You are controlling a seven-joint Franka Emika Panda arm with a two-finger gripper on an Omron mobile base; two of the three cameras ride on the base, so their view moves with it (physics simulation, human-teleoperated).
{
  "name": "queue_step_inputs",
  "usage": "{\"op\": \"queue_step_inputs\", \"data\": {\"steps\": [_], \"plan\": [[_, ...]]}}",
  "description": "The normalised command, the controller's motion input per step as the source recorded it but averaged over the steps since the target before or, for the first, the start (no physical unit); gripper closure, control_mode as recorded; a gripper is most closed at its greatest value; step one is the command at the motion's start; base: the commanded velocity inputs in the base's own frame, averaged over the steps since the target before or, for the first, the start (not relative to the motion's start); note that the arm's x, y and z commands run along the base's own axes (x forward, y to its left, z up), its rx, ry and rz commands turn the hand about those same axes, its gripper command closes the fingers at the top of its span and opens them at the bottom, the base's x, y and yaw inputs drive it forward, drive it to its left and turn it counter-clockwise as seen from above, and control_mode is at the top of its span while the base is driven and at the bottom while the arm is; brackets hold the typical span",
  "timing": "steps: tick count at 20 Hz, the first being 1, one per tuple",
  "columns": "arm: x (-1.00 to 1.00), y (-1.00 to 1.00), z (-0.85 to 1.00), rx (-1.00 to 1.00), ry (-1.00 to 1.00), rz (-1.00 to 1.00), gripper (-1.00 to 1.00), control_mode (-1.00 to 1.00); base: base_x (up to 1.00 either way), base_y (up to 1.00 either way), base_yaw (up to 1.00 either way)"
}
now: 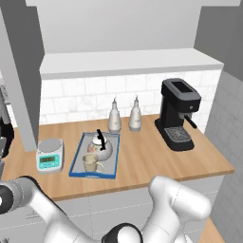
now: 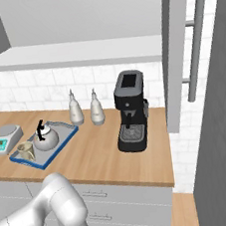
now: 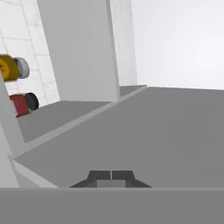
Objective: Pick the kettle from the counter and place it on the tray. Then pick the mug from the cabinet and place it on the tray. Then close the cabinet doors.
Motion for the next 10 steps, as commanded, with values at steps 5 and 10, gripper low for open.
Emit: {"op": "queue_step_inputs", "data": {"steps": [5,10], "plan": [[-0.07,-0.39,0.25,0.0,-0.13,-0.05,1.0,-1.0,0.0,0.0,0.0],[-0.01,-0.51,0.37,0.0,-0.17,0.0,1.0,-1.0,0.0,0.0,0.0]]}}
